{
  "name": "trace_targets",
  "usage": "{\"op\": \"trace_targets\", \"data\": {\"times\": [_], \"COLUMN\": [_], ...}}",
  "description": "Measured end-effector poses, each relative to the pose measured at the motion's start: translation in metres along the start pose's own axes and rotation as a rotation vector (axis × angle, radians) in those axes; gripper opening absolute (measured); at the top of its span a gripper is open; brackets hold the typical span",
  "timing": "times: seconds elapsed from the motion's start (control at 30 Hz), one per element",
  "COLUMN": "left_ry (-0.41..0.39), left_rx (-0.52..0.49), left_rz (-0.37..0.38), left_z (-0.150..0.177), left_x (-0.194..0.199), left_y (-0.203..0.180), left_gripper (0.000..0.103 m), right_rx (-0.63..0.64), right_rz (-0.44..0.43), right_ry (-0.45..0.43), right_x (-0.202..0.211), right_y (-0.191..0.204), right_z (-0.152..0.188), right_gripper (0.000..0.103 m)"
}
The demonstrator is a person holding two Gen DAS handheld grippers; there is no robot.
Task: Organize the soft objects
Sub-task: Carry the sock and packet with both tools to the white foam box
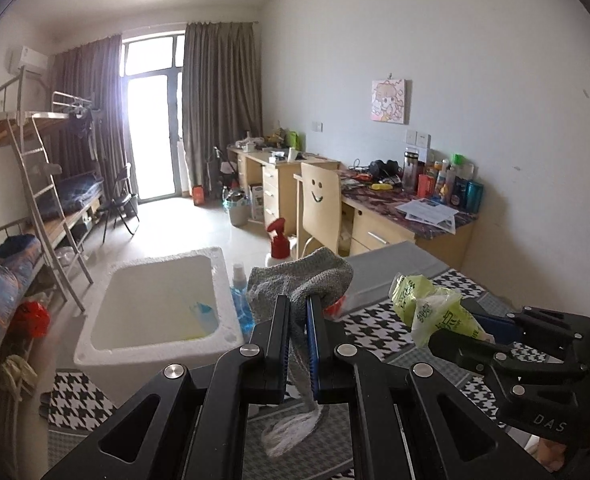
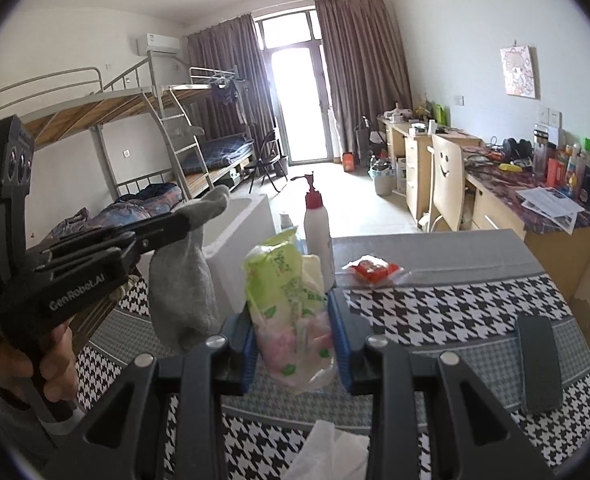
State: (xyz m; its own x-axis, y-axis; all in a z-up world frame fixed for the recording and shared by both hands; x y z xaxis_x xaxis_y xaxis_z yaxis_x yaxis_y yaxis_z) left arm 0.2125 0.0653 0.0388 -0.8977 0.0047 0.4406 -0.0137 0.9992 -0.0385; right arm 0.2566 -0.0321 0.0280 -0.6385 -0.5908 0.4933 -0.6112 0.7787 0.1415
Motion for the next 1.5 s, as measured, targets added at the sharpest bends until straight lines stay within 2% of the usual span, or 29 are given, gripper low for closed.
{"op": "trace_targets", "data": {"times": [0.87, 1.17, 1.5], "left_ry": [-0.067, -0.068, -0.045], "left_rx": [0.014, 0.034, 0.076], "left_rz": [-0.114, -0.166, -0.243], "left_z": [-0.061, -0.067, -0.059], "left_x": [-0.012, -0.022, -0.033], "left_y": [0.043, 0.065, 0.096], "left_gripper": [0.009, 0.009, 0.009], "right_rx": [0.074, 0.092, 0.115], "right_rz": [-0.022, -0.045, -0.077], "right_ry": [-0.017, -0.018, 0.003], "right_x": [-0.033, -0.045, -0.063], "right_y": [0.025, 0.035, 0.045], "right_z": [-0.059, -0.068, -0.072], "right_gripper": [0.037, 0.037, 0.037]}}
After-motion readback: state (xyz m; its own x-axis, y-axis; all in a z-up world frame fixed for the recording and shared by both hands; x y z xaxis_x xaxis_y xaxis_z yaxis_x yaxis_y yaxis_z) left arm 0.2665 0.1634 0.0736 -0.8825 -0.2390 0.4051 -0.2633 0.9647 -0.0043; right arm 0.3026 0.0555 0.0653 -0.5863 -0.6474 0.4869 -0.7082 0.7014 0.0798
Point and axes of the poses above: each gripper's, at about its wrist camera, not at the fingertips, and x roughly against the way its jaws point, y to its left, z to its underside, the point moved 3 cm from there along -x, roughly the way its jaws point, and after that the axes turned 4 degrees about z, right-handed, at the moved point
